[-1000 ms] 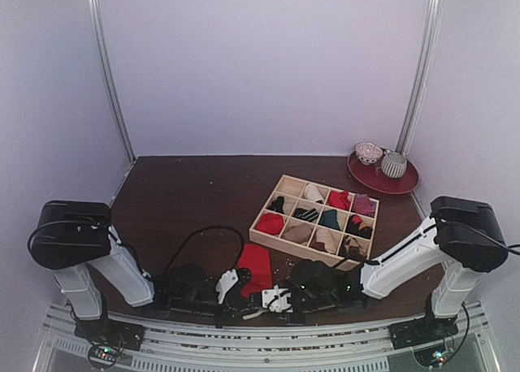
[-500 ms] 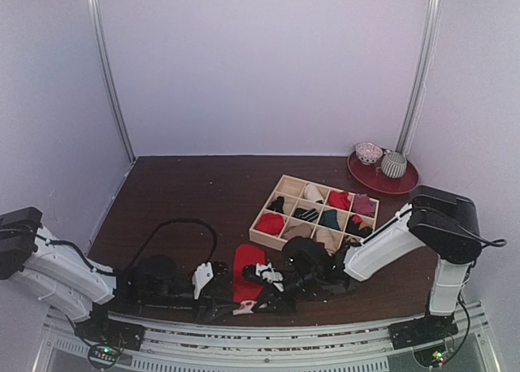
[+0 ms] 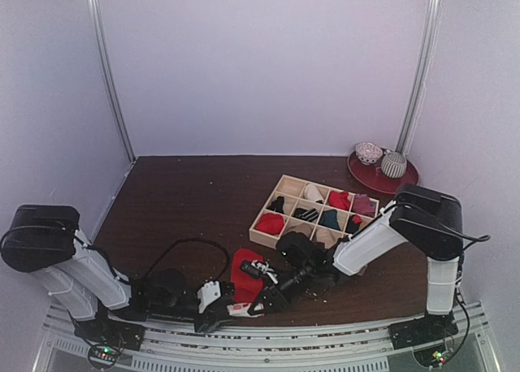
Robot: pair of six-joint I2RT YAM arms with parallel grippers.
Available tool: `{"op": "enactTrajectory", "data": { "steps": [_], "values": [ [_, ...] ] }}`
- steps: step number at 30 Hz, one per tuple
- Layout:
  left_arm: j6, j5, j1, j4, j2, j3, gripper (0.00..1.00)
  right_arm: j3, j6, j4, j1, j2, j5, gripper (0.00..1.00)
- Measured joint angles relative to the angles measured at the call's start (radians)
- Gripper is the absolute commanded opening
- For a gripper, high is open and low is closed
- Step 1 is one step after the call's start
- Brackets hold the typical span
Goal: Roll the socks
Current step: Roll a pair of socks at the center of the board.
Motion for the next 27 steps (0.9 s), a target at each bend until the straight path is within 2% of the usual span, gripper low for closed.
{"op": "enactTrajectory", "data": {
  "steps": [1,2,4,6,9,12,13,14,15,16,22,27],
  "values": [
    [0.0,0.001,-0.003,0.009,0.015,0.0,0.37,0.002,0.003,-0.004,-0.001,0.0,0.0,0.0],
    [-0.002,0.001,-0.005,0.017,0.029,0.0,0.26,0.003,0.006,-0.008,-0.002,0.0,-0.001,0.0],
    [-0.008,0.001,-0.005,0.038,0.058,0.0,0.1,0.007,0.014,-0.016,-0.002,0.0,-0.002,0.0],
    [-0.01,-0.003,-0.005,0.058,0.075,0.005,0.0,0.011,0.018,-0.029,-0.002,0.0,-0.003,0.0],
    [-0.018,-0.005,-0.005,0.061,0.082,0.014,0.0,0.017,0.016,-0.056,-0.007,-0.004,-0.003,0.0],
    [-0.048,-0.013,-0.006,0.056,0.083,0.019,0.0,0.018,0.001,-0.085,-0.007,-0.019,0.014,0.1],
    [-0.068,-0.017,-0.006,0.054,0.083,0.021,0.0,0.018,-0.005,-0.096,-0.007,-0.025,0.023,0.18],
    [-0.084,-0.018,-0.006,0.054,0.083,0.021,0.0,0.018,-0.01,-0.105,-0.007,-0.031,0.032,0.45],
    [-0.108,-0.019,-0.005,0.054,0.084,0.022,0.0,0.018,-0.017,-0.12,-0.006,-0.041,0.048,0.93],
    [-0.132,-0.019,-0.005,0.055,0.086,0.023,0.0,0.018,-0.028,-0.142,-0.005,-0.057,0.069,0.99],
    [-0.273,0.004,0.008,0.103,0.13,0.034,0.0,0.025,-0.117,-0.333,0.008,-0.261,0.251,1.0],
    [-0.365,0.036,0.025,0.171,0.151,0.006,0.0,0.1,-0.2,-0.508,0.029,-0.464,0.549,1.0]
  ]
}}
